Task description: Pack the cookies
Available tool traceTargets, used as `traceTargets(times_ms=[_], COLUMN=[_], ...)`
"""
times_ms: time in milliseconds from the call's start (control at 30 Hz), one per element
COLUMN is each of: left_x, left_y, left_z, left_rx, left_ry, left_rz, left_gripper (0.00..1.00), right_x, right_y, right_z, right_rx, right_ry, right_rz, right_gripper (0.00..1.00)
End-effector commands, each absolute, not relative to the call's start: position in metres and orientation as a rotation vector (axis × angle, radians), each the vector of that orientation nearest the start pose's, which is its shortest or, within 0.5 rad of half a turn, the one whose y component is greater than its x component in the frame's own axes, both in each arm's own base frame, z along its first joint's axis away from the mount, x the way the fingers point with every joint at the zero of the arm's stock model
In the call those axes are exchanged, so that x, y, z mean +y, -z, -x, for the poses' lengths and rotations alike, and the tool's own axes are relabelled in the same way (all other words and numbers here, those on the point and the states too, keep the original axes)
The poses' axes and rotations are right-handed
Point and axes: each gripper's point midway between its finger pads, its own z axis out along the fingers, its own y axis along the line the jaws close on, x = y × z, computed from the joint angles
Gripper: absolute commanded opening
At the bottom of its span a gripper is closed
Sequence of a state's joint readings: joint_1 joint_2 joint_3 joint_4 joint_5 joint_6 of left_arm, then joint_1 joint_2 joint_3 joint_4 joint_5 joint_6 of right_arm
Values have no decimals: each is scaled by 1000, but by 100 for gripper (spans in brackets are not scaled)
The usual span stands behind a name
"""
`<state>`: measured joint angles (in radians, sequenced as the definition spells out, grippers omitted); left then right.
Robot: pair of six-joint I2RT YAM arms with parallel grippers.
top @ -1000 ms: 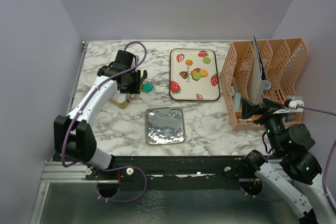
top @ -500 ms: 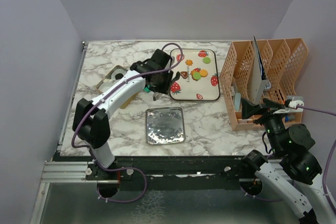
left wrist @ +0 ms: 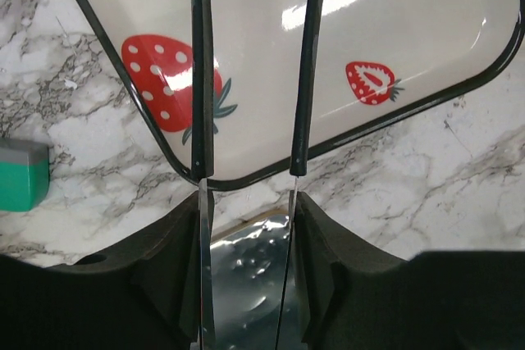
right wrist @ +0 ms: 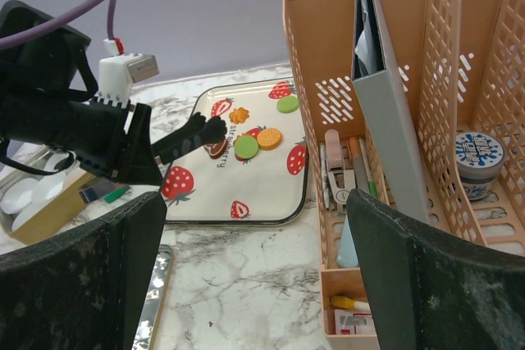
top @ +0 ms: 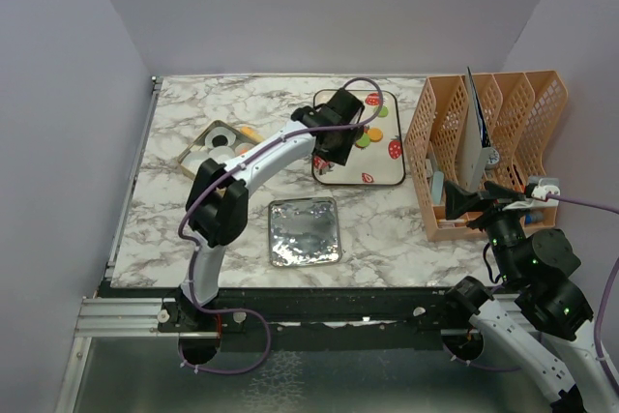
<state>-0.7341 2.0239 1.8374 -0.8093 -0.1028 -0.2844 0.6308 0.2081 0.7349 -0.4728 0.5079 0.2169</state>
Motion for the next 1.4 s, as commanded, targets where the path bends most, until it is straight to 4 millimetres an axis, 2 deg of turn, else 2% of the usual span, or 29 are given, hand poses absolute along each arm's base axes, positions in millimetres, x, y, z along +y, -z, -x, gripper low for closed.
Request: traceTargets(times_ms=[0, 133, 367, 667, 1000, 1367], left_x=[-335, -345, -362, -361, -370, -367], left_y=[-137, -129, -111, -93, -74, -73], left_z=[-386, -392, -392, -396, -391, -389], left_rx=[2468, 2453, 2446, 2445, 2468, 2474], left_ry=[177, 130, 83, -11, -19, -43], left_rz=[-520, -525, -565, -567, -608, -608], left_gripper=[46, 47, 48, 48, 48, 44], right_x=[39, 39, 39, 39, 39, 39], right_y=[-312, -312, -311, -311, -311, -311], right_z=[-188, -188, -189, -189, -189, -189], right_rx=[1529, 1532, 1534, 1535, 1536, 1533], right_ry=[-277, -276, -272, -269, -269, -272], right_rz=[-95, -94, -96, -96, -95, -97], right_gripper=[100, 100, 100, 100, 100, 100])
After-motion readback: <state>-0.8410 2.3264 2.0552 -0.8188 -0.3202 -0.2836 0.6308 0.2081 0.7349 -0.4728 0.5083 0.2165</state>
